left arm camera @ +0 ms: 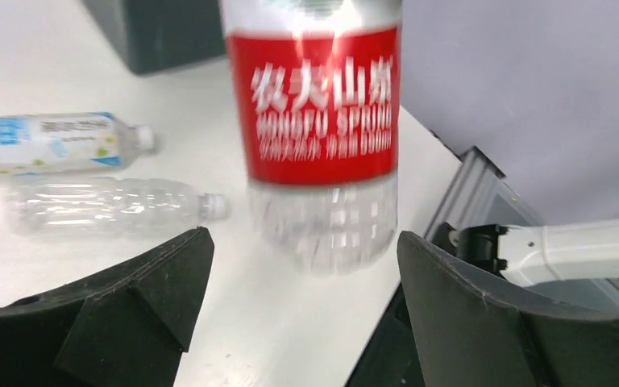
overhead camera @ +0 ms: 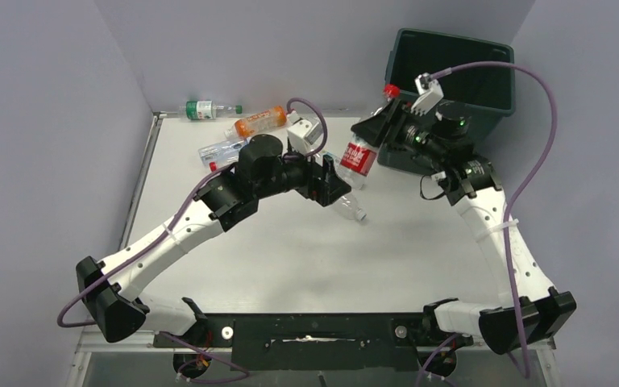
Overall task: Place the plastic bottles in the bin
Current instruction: Place the plastic bottle in the trash bin.
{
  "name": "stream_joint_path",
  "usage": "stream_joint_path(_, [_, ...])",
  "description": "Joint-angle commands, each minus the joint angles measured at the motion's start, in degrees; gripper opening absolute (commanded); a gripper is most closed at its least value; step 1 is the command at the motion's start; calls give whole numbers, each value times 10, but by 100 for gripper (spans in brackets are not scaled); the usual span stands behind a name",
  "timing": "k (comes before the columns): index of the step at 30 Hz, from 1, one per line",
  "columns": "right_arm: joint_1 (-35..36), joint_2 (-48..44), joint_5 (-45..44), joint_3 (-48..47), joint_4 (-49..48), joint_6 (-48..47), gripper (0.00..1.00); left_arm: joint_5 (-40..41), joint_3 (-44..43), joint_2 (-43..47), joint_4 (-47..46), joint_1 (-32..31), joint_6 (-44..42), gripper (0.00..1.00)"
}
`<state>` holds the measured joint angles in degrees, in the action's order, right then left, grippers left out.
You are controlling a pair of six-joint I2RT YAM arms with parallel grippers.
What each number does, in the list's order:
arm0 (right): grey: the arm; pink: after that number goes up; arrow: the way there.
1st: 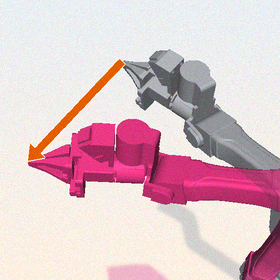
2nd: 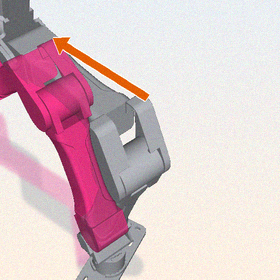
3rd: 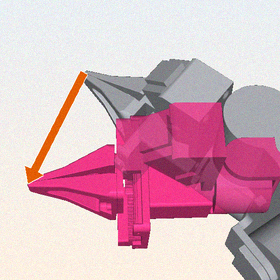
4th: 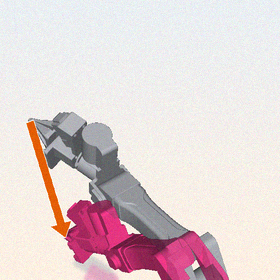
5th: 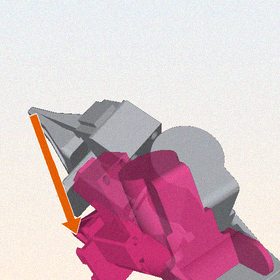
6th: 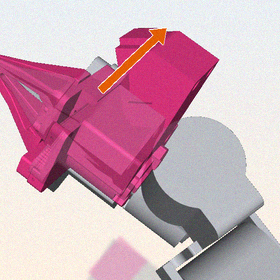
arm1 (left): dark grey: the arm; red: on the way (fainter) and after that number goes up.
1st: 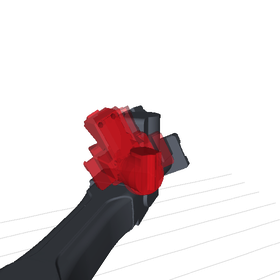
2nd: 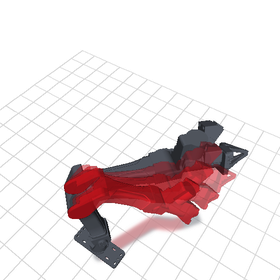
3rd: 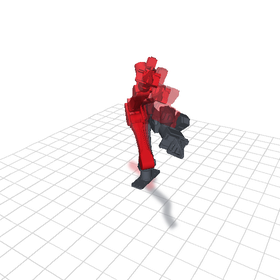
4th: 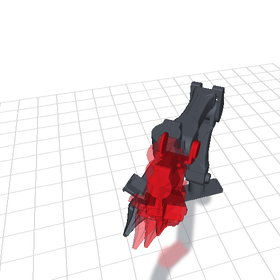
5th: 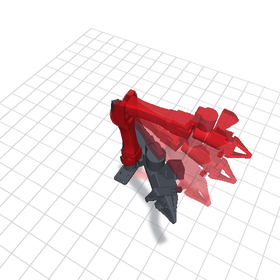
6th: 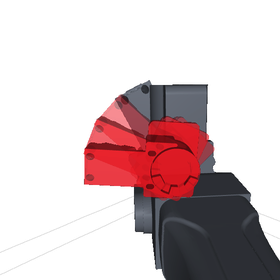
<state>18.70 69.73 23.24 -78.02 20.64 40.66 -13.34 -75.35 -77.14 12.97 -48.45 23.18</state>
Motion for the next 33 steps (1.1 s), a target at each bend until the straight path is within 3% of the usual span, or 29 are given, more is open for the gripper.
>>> stream_joint_path(1, [-80, 43, 34, -90, -25, -23, 48, 70, -72, 25, 76, 21, -54, 85])
stream_joint_path(8, [-185, 149, 55, -239, -35, -43, 48, 56, -48, 42, 81, 72, -43, 86])
stream_joint_path(17, [-308, 285, 72, -353, -177, 21, 48, 26, -12, 45, 97, 105, -44, 86])
stream_joint_path(22, [-328, 364, 60, -427, -200, 16, 50, 20, -24, 38, 120, 120, -54, 87])
stream_joint_path(28, [-336, 408, 34, -447, -207, -5, 53, 19, -47, 28, 154, 126, -66, 87])
stream_joint_path(33, [-336, 414, 26, -448, -178, -33, 70, 24, -55, 32, 178, 129, -69, 87])
